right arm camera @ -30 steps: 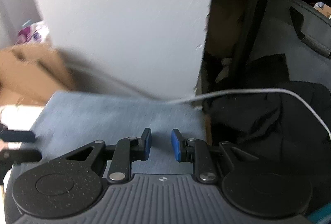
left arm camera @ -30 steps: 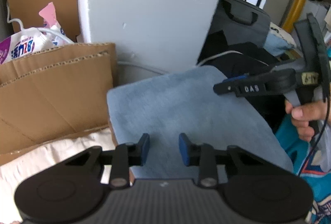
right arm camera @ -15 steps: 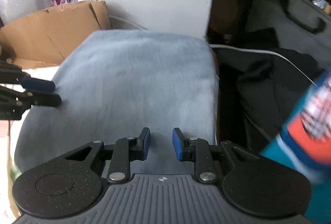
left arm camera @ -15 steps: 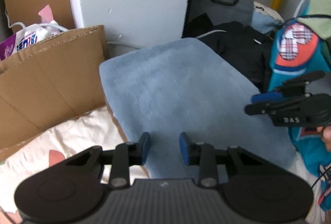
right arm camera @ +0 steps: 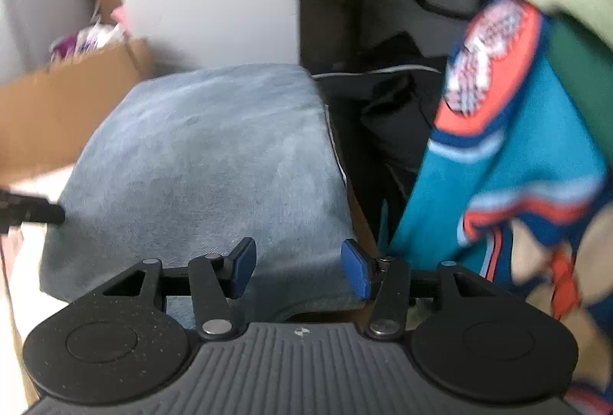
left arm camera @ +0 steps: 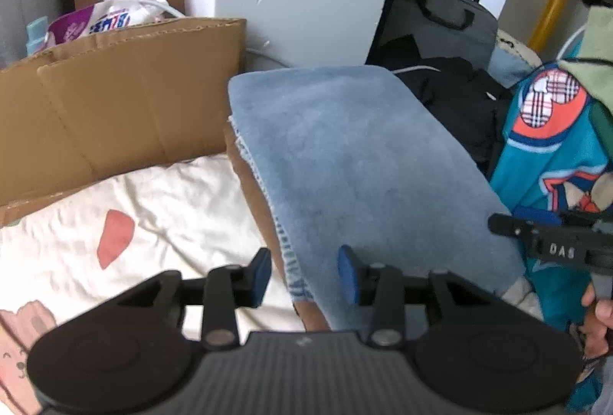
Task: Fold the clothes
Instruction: 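Pinch the stack edge with both tools and square it on the pile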
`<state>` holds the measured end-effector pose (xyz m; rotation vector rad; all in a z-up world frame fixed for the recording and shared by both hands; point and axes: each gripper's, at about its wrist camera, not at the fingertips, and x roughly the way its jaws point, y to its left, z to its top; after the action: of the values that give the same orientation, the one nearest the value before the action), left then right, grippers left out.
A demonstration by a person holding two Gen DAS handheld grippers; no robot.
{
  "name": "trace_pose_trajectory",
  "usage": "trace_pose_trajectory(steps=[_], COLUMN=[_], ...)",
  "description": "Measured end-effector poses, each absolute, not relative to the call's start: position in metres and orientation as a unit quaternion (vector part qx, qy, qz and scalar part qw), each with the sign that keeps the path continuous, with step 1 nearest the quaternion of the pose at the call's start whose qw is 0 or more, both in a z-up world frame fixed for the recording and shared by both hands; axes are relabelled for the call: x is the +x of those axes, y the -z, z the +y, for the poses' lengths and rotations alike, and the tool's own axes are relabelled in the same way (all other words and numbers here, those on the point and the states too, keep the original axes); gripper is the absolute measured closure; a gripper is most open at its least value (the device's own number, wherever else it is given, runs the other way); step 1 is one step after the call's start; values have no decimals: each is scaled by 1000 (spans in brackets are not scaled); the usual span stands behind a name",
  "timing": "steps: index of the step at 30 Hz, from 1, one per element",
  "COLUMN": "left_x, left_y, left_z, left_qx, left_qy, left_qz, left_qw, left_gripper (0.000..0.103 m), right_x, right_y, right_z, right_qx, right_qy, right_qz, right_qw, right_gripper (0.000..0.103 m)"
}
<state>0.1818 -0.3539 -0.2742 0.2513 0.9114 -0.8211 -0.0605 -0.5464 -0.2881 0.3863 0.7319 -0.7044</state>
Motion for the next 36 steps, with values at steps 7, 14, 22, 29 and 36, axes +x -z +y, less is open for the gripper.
trace_pose_trajectory(steps=[7,14,22,29,36], left_x=[177,170,171,172,167], left_y=[280,282,286,288,290], left_z=[-348,-349,-350,-347,-337], left_qx=[84,69,68,56,50], left_qy=[380,384,383,387,396], left_qz=[442,453,460,473,473], left_qw=[808,802,798,789,786], left_gripper=[57,57,57,66,87], right_x=[-92,-118,-113,-109,-113], right_y=[309,334,355,374,367], right_z=[-569,-584,-569,-561,-552], right_qx=[353,521,567,648,626], right_qy=[387,375,337,260,242], right_qz=[260,163,195,150,141], right_qw=[811,749,725,700,728], right_gripper=[35,28,29,71,79])
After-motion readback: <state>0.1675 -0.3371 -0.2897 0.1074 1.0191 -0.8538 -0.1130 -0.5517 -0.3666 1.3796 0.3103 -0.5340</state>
